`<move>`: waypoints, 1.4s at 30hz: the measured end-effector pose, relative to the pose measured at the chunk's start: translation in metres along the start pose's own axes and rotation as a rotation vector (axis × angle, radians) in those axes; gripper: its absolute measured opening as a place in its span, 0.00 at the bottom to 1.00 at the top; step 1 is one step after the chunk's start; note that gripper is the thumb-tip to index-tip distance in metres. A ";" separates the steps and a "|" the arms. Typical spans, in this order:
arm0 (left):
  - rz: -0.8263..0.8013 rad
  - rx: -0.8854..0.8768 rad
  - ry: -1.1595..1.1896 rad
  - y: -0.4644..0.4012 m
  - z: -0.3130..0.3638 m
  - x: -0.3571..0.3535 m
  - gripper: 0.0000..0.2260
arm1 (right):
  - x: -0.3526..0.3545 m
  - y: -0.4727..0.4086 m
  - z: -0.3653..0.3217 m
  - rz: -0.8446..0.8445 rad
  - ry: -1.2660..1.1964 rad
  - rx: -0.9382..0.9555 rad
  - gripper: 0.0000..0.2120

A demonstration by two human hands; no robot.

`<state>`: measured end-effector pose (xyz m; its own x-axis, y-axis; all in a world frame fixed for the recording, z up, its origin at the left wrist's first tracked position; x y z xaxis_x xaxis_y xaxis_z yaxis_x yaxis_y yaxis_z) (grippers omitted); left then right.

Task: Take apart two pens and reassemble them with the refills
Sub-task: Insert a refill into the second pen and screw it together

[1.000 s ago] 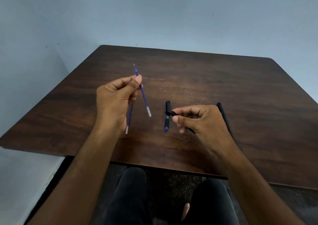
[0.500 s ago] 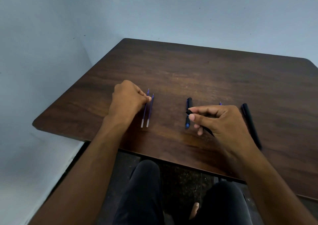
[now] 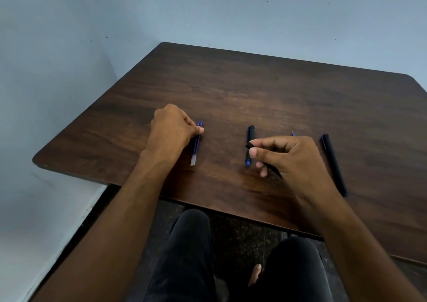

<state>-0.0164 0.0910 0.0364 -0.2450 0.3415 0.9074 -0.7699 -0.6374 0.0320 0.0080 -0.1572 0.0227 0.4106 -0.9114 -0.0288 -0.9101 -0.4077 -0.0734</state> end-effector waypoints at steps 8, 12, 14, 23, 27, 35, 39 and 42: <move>0.066 -0.017 0.051 0.005 -0.006 0.003 0.07 | -0.006 0.000 -0.001 0.041 -0.092 -0.021 0.04; 0.052 -0.201 0.239 0.026 0.011 0.006 0.05 | -0.006 -0.002 -0.003 0.096 -0.129 -0.004 0.05; 0.000 -0.316 0.354 0.041 0.023 0.002 0.04 | -0.006 -0.003 -0.005 0.133 -0.135 0.027 0.06; -0.146 -0.486 0.516 0.073 0.061 -0.026 0.10 | 0.016 -0.003 -0.008 0.274 -0.263 0.024 0.05; -0.103 -0.520 0.432 0.084 0.075 -0.032 0.12 | 0.029 -0.002 -0.007 0.287 -0.335 -0.009 0.06; -0.025 -0.427 0.383 0.092 0.085 -0.039 0.06 | 0.048 0.000 -0.006 0.297 -0.248 -0.063 0.08; -0.030 -0.414 0.337 0.090 0.084 -0.041 0.06 | 0.062 0.000 -0.007 0.417 0.090 -0.016 0.09; -0.045 -0.419 0.328 0.090 0.085 -0.042 0.06 | 0.061 -0.002 -0.009 0.419 0.398 -0.012 0.08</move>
<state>-0.0254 -0.0390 0.0370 -0.3261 0.6029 0.7281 -0.9367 -0.3097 -0.1631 0.0340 -0.2127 0.0302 -0.0353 -0.9452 0.3246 -0.9922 -0.0058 -0.1248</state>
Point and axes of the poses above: each hand's wrist, its own y-axis away from the middle knuckle, its own x-axis out of the back of the hand, z = x × y, the point moved 1 cm from there along -y, towards the middle knuckle, and after that the axes turned 15 degrees about -y, right-handed, at the moved point
